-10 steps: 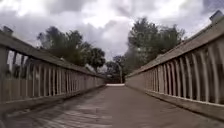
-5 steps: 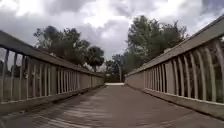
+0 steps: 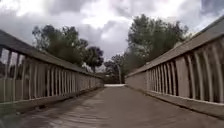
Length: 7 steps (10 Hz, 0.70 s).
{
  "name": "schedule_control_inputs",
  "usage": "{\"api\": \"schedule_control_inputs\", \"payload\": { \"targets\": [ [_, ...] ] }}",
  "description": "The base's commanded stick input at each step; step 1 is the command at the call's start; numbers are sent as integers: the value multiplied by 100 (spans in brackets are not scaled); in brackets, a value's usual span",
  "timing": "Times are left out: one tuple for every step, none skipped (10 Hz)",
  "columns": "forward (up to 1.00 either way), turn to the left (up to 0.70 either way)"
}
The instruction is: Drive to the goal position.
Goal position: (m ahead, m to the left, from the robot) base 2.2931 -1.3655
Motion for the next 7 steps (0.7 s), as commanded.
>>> {"api": "schedule_control_inputs", "payload": {
  "targets": [
    [85,0],
    [85,0],
    [85,0],
    [85,0],
    [85,0],
    [85,0],
    [85,0]
  ]
}}
